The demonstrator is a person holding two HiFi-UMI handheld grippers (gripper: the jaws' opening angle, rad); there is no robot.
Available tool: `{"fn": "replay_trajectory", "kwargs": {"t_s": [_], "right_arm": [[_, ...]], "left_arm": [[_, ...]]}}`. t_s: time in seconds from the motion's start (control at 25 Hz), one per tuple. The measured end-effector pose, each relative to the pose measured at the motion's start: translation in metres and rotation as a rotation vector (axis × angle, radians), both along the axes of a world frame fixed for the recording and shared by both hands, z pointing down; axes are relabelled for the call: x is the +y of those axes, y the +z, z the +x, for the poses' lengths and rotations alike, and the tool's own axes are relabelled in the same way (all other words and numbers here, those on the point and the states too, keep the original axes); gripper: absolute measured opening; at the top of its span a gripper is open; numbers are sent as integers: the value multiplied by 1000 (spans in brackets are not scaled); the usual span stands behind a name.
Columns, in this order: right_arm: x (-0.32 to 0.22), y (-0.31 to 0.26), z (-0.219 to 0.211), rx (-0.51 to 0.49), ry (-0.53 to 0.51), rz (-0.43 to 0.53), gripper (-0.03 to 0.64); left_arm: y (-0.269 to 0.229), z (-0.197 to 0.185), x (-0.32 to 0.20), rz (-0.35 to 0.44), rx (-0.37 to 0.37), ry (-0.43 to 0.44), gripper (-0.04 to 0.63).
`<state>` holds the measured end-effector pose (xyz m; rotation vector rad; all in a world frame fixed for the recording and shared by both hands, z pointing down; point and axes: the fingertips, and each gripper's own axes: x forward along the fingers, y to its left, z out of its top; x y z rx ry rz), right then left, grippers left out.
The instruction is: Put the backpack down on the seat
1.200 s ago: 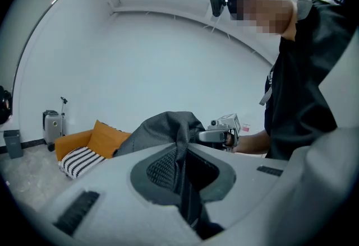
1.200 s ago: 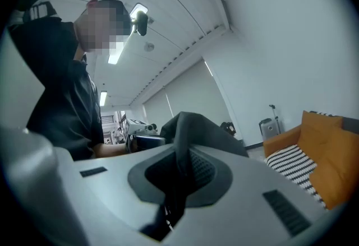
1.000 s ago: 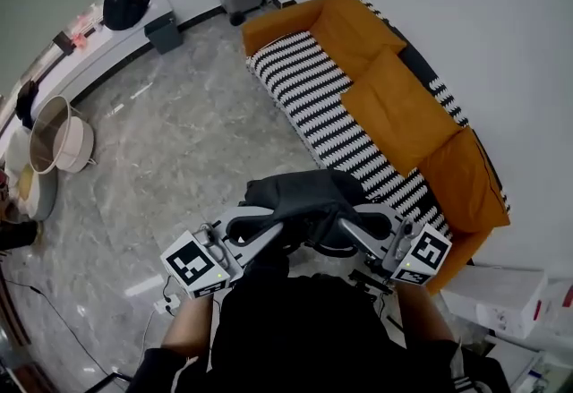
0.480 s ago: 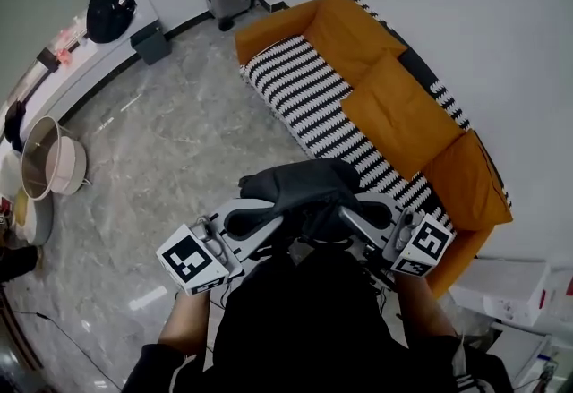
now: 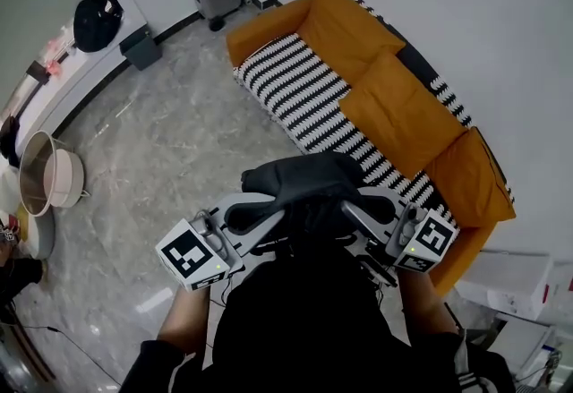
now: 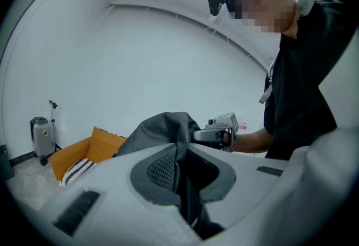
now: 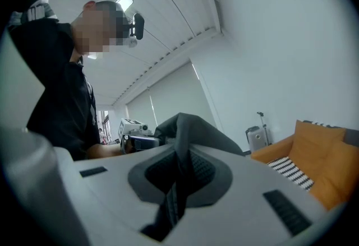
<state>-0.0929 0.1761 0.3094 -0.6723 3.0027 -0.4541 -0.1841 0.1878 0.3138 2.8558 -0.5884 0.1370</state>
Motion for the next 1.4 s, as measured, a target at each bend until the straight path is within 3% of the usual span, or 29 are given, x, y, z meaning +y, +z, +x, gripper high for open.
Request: {"fn": "replay_trajectory", "kwargs": {"t_s": [0.68,1.16,1.4], "right_arm": [[-117,-3,19,-24,-72,30,29],[-208,-11,34,-47,-121,50,29],[-236,-4,41,-60,-78,34,29]], "left_arm": [[3,23,-120,-41,-29,-24,35],[-6,36,-216,-18,-41,-76,37],[0,43,-246,-27,-58,-70,37]]}}
